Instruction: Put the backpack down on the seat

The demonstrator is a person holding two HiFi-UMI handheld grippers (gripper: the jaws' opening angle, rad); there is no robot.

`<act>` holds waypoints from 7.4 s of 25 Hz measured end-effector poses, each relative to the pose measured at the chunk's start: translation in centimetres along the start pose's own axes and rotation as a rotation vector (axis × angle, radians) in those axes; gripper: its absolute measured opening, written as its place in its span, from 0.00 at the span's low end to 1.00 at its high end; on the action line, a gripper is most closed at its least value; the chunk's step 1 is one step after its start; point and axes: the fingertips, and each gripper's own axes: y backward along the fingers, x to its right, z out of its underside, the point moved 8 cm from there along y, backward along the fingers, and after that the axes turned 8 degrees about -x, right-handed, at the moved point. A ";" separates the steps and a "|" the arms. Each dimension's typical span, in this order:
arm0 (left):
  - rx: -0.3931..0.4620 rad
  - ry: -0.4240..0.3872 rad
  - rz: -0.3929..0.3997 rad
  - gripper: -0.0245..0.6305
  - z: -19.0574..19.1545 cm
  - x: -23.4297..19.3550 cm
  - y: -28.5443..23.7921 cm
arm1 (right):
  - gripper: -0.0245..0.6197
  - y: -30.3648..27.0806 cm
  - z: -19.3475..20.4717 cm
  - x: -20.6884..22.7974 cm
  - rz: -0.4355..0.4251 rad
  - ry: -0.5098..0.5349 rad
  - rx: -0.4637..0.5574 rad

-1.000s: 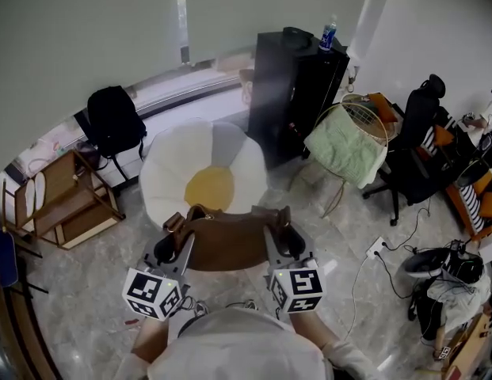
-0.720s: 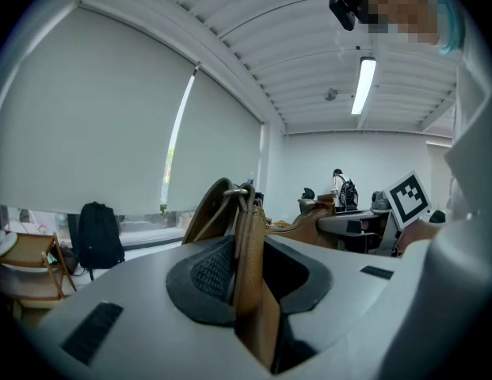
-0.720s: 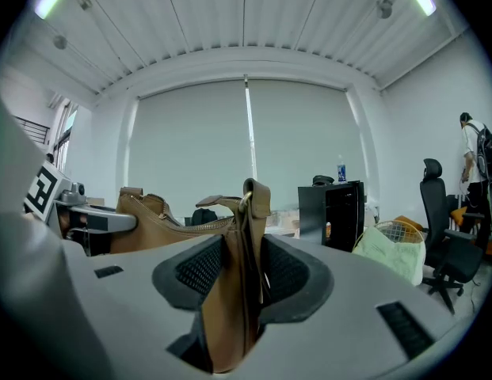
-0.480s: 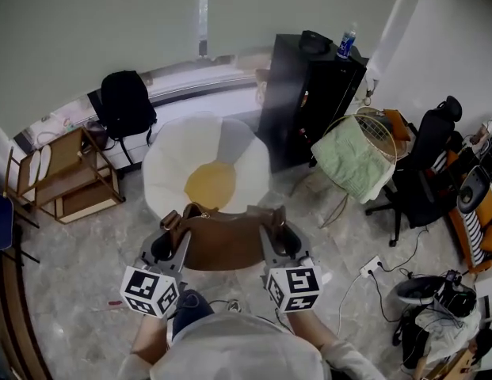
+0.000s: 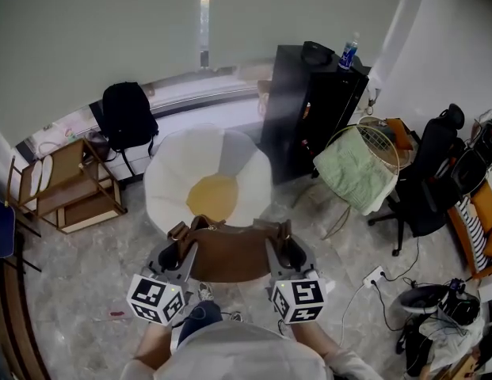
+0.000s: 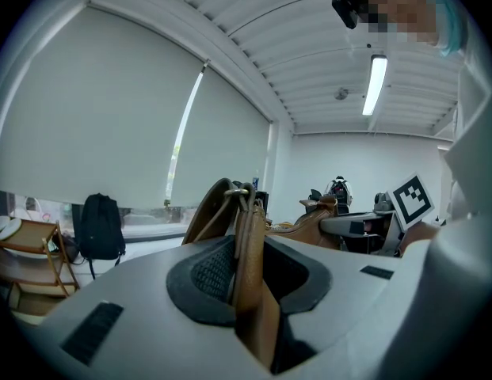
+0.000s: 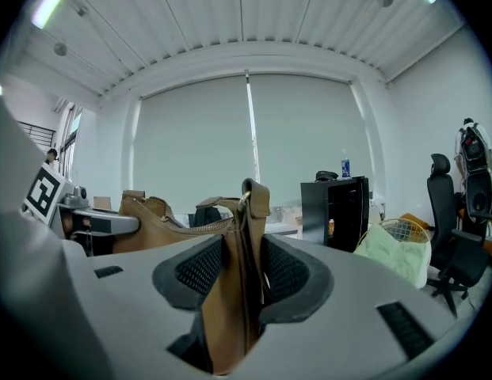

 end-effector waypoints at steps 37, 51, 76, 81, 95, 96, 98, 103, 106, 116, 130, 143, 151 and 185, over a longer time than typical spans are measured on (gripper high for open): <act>0.001 -0.048 0.106 0.20 -7.9 -15.5 -15.1 | 0.30 -18.7 -7.1 2.6 0.097 -0.051 0.022; 0.025 -0.003 -0.055 0.20 -8.9 -13.6 -20.3 | 0.30 -24.2 -9.1 9.6 -0.080 0.002 0.015; 0.031 -0.066 0.079 0.20 -13.7 -33.1 -24.2 | 0.30 -38.5 -13.9 0.3 0.058 -0.056 0.050; 0.017 -0.043 0.088 0.20 -13.2 -34.0 -25.5 | 0.30 -40.1 -13.8 0.8 0.061 -0.055 0.025; 0.020 0.017 -0.041 0.20 -13.8 -32.3 -33.8 | 0.30 -46.3 -15.0 9.5 -0.062 -0.007 -0.005; 0.018 0.020 -0.048 0.20 -13.9 -32.2 -34.6 | 0.30 -46.8 -15.0 10.2 -0.069 -0.007 -0.009; 0.012 0.023 -0.057 0.20 -14.1 -32.1 -36.2 | 0.30 -47.8 -15.1 11.5 -0.076 -0.009 -0.014; -0.007 0.032 -0.070 0.20 -14.2 -32.6 -39.3 | 0.30 -50.3 -14.9 13.7 -0.086 -0.014 -0.033; -0.013 0.042 -0.065 0.20 -13.5 -33.1 -41.0 | 0.30 -51.9 -14.2 14.8 -0.080 -0.023 -0.045; -0.043 0.061 -0.080 0.20 -10.3 -36.2 -45.9 | 0.30 -58.0 -10.8 16.6 -0.094 -0.040 -0.090; -0.090 0.069 -0.077 0.20 -3.6 -40.2 -52.1 | 0.30 -65.1 -4.2 18.3 -0.094 -0.054 -0.178; -0.155 0.091 -0.096 0.20 2.8 -44.3 -57.4 | 0.30 -72.1 2.6 19.4 -0.108 -0.079 -0.240; -0.180 0.128 -0.106 0.20 8.2 -45.9 -60.3 | 0.30 -75.6 7.7 20.0 -0.100 -0.077 -0.288; -0.300 0.181 -0.128 0.20 25.2 -48.9 -67.5 | 0.30 -83.2 25.0 21.7 -0.181 -0.001 -0.393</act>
